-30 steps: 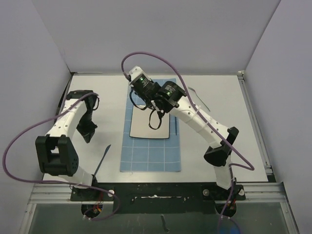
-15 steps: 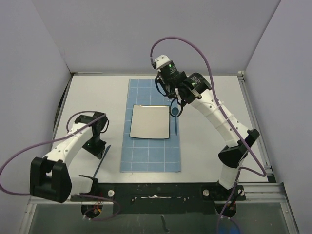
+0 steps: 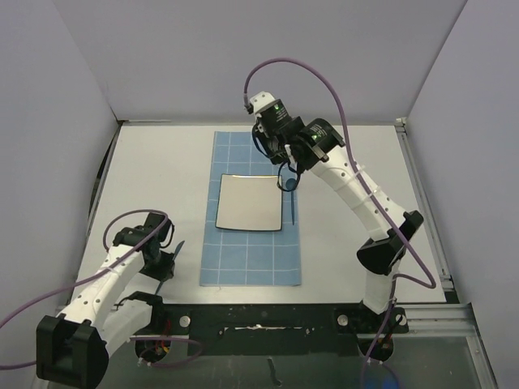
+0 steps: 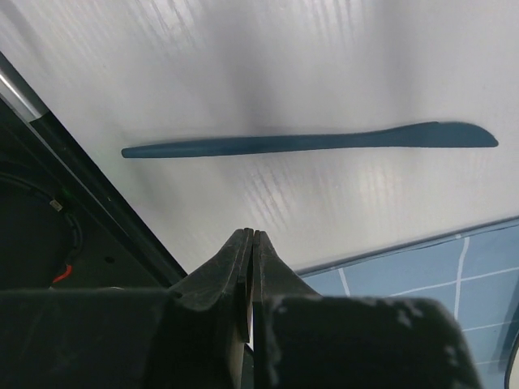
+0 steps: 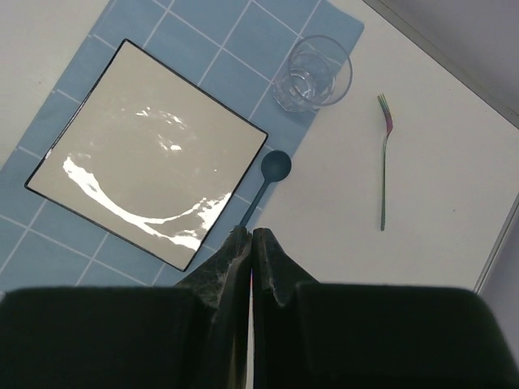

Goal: Set the dinner table for one person
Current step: Pick up the knife at the center of the board.

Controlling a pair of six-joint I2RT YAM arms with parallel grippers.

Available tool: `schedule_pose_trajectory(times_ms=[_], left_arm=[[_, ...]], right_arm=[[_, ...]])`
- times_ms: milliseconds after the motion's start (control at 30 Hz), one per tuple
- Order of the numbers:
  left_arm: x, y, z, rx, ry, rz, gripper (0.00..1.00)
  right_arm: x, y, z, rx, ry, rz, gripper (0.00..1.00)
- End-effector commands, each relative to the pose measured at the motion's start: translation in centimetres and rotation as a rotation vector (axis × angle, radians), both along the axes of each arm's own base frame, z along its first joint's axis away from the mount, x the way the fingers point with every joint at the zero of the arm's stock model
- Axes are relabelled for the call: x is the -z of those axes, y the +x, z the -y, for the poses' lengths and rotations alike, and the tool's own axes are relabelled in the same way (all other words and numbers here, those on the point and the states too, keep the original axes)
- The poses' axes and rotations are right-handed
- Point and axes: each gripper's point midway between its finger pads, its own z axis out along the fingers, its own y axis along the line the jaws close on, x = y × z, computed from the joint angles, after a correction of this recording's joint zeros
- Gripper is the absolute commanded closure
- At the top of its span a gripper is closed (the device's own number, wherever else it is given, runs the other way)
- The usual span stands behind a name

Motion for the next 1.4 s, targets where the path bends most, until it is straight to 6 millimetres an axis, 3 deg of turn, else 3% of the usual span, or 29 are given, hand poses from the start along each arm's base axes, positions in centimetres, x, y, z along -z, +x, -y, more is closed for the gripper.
schedule_pose_trajectory(times_ms=[0, 300, 500, 700, 900, 1233, 1333, 1367], left_arm=[[0.7, 0.1, 0.4, -0.077, -0.025, -0.007, 1.00], [3.4, 1.0, 2.2, -0.130, -0.137, 0.058, 1.00], [3.0, 2.0, 1.1, -0.187, -0.095, 0.091, 1.00], [4.2, 4.2, -0.3, -0.230, -0.121, 0.061, 1.00], [4.4, 8.8, -1.9, -0.194, -0.101, 0.020, 1.00], [4.8, 20.0, -2.5, -0.042, -0.159, 0.024, 1.00], [3.6, 21.8, -2.7, 0.016, -0.121, 0.037, 1.00], [2.4, 22.2, -2.9, 0.038, -0.095, 0.070, 1.00]], right_arm=[[-1.7, 0.3, -1.6, -0.019, 0.072, 0.024, 1.00], [-0.8, 0.9, -2.6, -0.067, 0.045, 0.010, 1.00], [-0.6, 1.0, -2.8, -0.097, 0.029, 0.004, 1.00], [-1.0, 1.3, -2.6, -0.108, 0.003, 0.018, 1.00], [-0.9, 1.3, -2.1, -0.089, -0.009, 0.026, 1.00], [-2.0, 0.7, -1.1, -0.061, -0.006, 0.041, 1.00], [-2.3, 0.4, -0.8, -0.055, -0.004, 0.044, 1.00], [-2.3, 0.3, -0.7, -0.052, -0.003, 0.043, 1.00]])
